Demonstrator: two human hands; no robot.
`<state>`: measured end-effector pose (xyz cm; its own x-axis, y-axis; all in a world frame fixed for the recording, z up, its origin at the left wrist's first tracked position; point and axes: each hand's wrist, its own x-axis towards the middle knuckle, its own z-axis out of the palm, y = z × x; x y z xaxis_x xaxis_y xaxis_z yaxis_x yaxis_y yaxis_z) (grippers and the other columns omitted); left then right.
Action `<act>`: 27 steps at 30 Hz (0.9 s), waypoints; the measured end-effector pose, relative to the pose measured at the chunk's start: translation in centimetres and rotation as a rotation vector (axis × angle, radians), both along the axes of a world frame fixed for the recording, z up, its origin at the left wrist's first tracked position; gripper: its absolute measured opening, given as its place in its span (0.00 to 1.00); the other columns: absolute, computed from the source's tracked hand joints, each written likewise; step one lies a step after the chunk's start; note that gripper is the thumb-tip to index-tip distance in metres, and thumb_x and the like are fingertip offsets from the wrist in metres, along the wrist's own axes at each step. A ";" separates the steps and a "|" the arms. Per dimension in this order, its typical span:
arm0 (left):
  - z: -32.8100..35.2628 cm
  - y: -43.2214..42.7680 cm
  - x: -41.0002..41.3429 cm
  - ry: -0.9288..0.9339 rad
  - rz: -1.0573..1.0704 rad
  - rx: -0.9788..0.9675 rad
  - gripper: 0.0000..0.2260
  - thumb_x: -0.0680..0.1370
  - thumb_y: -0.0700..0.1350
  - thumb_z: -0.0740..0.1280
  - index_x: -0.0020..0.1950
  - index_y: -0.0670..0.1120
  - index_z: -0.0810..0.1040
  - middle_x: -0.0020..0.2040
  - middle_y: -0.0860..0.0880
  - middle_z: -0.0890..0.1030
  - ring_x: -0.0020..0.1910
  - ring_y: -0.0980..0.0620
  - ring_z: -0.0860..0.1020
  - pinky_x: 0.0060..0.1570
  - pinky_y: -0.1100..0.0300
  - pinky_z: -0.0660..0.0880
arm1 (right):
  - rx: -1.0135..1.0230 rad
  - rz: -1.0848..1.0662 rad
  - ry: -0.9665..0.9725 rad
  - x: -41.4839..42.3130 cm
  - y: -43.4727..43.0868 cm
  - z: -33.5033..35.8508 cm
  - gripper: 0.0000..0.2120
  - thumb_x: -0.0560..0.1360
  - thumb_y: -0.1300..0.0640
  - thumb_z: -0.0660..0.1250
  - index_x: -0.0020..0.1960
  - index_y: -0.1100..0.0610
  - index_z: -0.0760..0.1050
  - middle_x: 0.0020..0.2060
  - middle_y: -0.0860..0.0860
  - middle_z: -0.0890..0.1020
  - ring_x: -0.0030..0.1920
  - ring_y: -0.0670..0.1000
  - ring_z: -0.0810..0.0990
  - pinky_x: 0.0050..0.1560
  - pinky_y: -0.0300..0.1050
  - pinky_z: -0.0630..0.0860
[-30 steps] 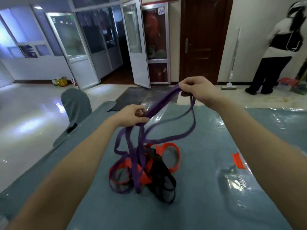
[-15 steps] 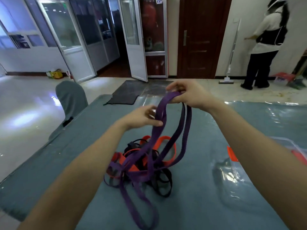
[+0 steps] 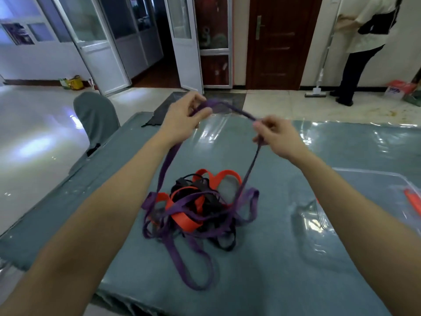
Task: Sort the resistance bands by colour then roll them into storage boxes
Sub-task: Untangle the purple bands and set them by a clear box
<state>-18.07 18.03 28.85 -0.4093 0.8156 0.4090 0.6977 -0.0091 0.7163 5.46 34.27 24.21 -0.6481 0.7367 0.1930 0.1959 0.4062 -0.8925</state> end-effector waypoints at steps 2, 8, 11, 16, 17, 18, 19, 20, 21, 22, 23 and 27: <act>1.3 0.2 0.3 -0.016 0.004 0.046 0.09 0.80 0.57 0.74 0.55 0.58 0.77 0.43 0.45 0.83 0.34 0.51 0.79 0.37 0.53 0.79 | -0.047 -0.053 0.199 -0.2 -0.3 2.9 0.15 0.85 0.47 0.67 0.54 0.61 0.79 0.30 0.50 0.82 0.34 0.55 0.85 0.48 0.62 0.83; -4.0 0.7 1.8 -0.110 -0.155 -0.472 0.30 0.66 0.64 0.85 0.63 0.54 0.82 0.50 0.54 0.86 0.49 0.54 0.85 0.57 0.51 0.83 | -0.101 0.032 0.404 0.0 -1.4 9.7 0.13 0.88 0.51 0.61 0.59 0.61 0.75 0.34 0.51 0.85 0.39 0.59 0.86 0.54 0.66 0.85; -12.6 1.3 3.4 -0.177 -0.236 -0.621 0.19 0.74 0.59 0.81 0.60 0.51 0.87 0.54 0.53 0.88 0.56 0.53 0.86 0.69 0.43 0.78 | -0.212 0.048 0.538 1.2 -0.8 10.3 0.14 0.89 0.54 0.58 0.64 0.66 0.72 0.38 0.53 0.87 0.46 0.61 0.88 0.57 0.62 0.85; -17.4 0.0 7.0 -0.420 -0.302 -0.743 0.32 0.81 0.70 0.66 0.48 0.40 0.85 0.40 0.41 0.87 0.43 0.42 0.86 0.60 0.45 0.83 | -0.457 -0.141 0.590 4.5 1.7 6.7 0.08 0.89 0.58 0.59 0.58 0.63 0.72 0.45 0.57 0.83 0.52 0.65 0.88 0.56 0.61 0.85; -16.9 -0.4 6.9 -0.391 -0.282 -0.759 0.35 0.78 0.75 0.64 0.42 0.41 0.82 0.32 0.41 0.80 0.33 0.41 0.82 0.49 0.46 0.84 | -0.397 -0.243 0.423 5.1 2.9 4.9 0.07 0.88 0.57 0.60 0.56 0.61 0.73 0.45 0.56 0.82 0.51 0.64 0.88 0.56 0.62 0.85; -15.9 -0.8 6.6 -0.350 -0.232 -0.734 0.36 0.77 0.78 0.62 0.38 0.44 0.78 0.28 0.41 0.74 0.27 0.43 0.75 0.38 0.49 0.80 | -0.234 -0.334 0.120 5.8 4.0 3.0 0.09 0.86 0.55 0.61 0.55 0.60 0.74 0.46 0.57 0.83 0.52 0.63 0.87 0.57 0.63 0.84; -14.6 -1.1 5.9 -0.290 -0.156 -0.692 0.36 0.77 0.79 0.60 0.37 0.45 0.77 0.29 0.41 0.71 0.25 0.46 0.70 0.34 0.53 0.73 | -0.033 -0.372 -0.251 6.4 4.6 1.1 0.12 0.84 0.52 0.62 0.55 0.61 0.76 0.50 0.60 0.84 0.54 0.64 0.85 0.58 0.60 0.82; -13.0 -1.3 5.2 -0.253 -0.080 -0.635 0.35 0.79 0.77 0.59 0.41 0.44 0.79 0.30 0.40 0.73 0.26 0.48 0.68 0.33 0.54 0.69 | 0.141 -0.345 -0.581 6.7 4.5 -0.7 0.15 0.83 0.51 0.62 0.58 0.62 0.78 0.57 0.64 0.83 0.58 0.66 0.82 0.60 0.58 0.79; -11.1 -1.5 4.5 -0.238 -0.007 -0.579 0.33 0.82 0.74 0.57 0.48 0.45 0.83 0.31 0.42 0.77 0.27 0.50 0.69 0.33 0.54 0.68 | 0.243 -0.254 -0.765 6.6 3.8 -2.3 0.20 0.83 0.49 0.64 0.65 0.64 0.77 0.65 0.67 0.80 0.65 0.67 0.79 0.65 0.57 0.77; -9.3 -1.6 4.1 -0.249 0.032 -0.538 0.32 0.84 0.72 0.55 0.56 0.44 0.83 0.33 0.45 0.78 0.28 0.50 0.71 0.34 0.54 0.70 | 0.248 -0.138 -0.793 6.2 2.5 -3.5 0.28 0.82 0.46 0.67 0.74 0.63 0.72 0.73 0.65 0.75 0.72 0.65 0.75 0.72 0.55 0.72; -7.7 -1.6 3.8 -0.267 0.036 -0.528 0.32 0.85 0.70 0.55 0.63 0.43 0.80 0.36 0.44 0.79 0.30 0.48 0.75 0.36 0.53 0.73 | 0.205 0.007 -0.703 5.4 0.6 -4.2 0.39 0.79 0.41 0.72 0.81 0.60 0.65 0.80 0.59 0.69 0.78 0.60 0.69 0.78 0.52 0.67; -4.4 -1.4 4.7 -0.219 -0.034 -0.595 0.30 0.80 0.72 0.53 0.65 0.47 0.69 0.53 0.35 0.83 0.47 0.38 0.82 0.48 0.46 0.73 | 0.063 0.385 -0.306 -0.4 -6.1 -4.9 0.65 0.62 0.32 0.84 0.87 0.45 0.49 0.83 0.39 0.63 0.81 0.40 0.62 0.79 0.41 0.61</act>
